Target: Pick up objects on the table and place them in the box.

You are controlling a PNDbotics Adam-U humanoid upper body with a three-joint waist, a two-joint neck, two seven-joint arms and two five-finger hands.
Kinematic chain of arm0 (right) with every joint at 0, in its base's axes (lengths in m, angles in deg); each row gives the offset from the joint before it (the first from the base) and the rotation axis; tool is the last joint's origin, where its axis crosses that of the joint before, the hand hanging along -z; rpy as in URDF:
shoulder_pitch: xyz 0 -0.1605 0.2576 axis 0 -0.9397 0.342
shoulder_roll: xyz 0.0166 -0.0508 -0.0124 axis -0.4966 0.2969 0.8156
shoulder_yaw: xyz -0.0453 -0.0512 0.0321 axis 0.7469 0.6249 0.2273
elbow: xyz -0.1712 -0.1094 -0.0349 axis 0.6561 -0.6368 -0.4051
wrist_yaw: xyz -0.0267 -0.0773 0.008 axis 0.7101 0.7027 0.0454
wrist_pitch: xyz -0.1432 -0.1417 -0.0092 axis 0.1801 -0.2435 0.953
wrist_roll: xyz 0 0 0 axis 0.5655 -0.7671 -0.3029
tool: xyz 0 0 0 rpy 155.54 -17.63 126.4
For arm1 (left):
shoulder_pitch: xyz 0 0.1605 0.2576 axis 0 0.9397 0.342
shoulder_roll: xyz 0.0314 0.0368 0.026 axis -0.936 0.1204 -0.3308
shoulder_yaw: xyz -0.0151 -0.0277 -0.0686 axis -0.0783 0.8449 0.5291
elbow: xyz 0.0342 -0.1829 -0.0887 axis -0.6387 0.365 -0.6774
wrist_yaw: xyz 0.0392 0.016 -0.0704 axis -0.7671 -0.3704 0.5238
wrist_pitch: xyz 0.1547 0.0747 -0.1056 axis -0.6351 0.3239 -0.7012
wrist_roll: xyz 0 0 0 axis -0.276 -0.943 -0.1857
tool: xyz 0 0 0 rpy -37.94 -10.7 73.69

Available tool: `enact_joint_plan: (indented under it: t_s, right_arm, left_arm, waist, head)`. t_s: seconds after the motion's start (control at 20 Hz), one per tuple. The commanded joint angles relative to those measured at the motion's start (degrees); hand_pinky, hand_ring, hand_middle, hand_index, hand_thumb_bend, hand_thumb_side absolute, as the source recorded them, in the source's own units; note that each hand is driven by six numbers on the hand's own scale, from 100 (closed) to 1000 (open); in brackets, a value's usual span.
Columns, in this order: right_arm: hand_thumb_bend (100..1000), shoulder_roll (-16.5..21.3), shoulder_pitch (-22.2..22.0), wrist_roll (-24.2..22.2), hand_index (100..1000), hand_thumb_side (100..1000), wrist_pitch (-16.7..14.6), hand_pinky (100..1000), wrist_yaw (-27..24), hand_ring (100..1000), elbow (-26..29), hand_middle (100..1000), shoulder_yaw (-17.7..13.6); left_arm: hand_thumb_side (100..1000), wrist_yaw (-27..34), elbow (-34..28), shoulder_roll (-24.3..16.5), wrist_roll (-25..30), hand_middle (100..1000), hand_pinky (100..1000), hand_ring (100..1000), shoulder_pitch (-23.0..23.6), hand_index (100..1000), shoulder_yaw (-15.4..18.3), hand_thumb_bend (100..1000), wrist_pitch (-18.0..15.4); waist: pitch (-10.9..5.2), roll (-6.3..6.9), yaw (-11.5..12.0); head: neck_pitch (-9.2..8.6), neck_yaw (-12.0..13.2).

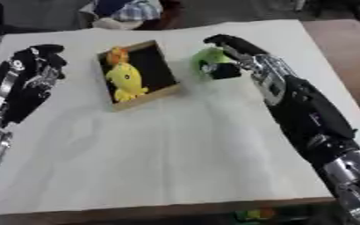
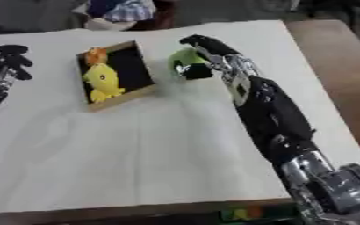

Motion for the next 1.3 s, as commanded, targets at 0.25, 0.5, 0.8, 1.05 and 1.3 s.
enact_joint_plan:
  t_s: [0.25, 0.5, 0.8, 1.05, 1.3]
  right_arm:
    - [152, -1.46, 2.0, 3.16, 968, 566, 2.39, 922, 6.56, 950, -1.96, 952, -2.08]
    - [100, -1.97, 1.75, 5.07, 964, 461, 4.27, 930, 8.87, 961, -2.85, 953, -2.99]
    - [100, -1.55, 1.58, 5.23, 958, 327, 6.44, 899, 10.5, 935, -4.29, 938, -3.71]
    - [100, -1.13, 1.44, 4.54, 901, 100, 7.11, 778, 9.56, 791, -4.91, 845, -4.31]
    - [100, -0.71, 1.7, 6.94, 661, 100, 6.09, 619, 7.94, 561, -3.51, 495, -4.0]
  left_arm:
    - [831, 0.06, -0.24, 0.25, 0.04, 602, 635, 557, -0.06, 824, 0.77, 100, -0.21]
    - [834, 0.13, -0.02, 0.64, 0.07, 602, 634, 556, 0.19, 826, 0.71, 100, -0.13]
    - [839, 0.08, 0.24, 0.89, 0.32, 602, 634, 556, 0.48, 827, 0.51, 100, -0.14]
    - [841, 0.01, 0.37, 1.02, 0.4, 602, 634, 556, 0.63, 828, 0.5, 100, -0.11]
    - [840, 0.01, 0.41, 1.12, 0.31, 602, 634, 556, 0.7, 827, 0.61, 100, -0.1]
  waist:
    - [-1.71, -0.17, 0.57]
    - [-1.65, -0.14, 0.93]
    - [-1.6, -0.22, 1.07]
    - [-1.58, -0.26, 1.12]
    - [-1.59, -0.37, 1.18]
  head:
    - [-0.14, -0.24]
    - [-0.14, -0.31]
    - [-0.14, -0.16]
    - [-0.14, -0.03]
    - [-0.14, 0.01]
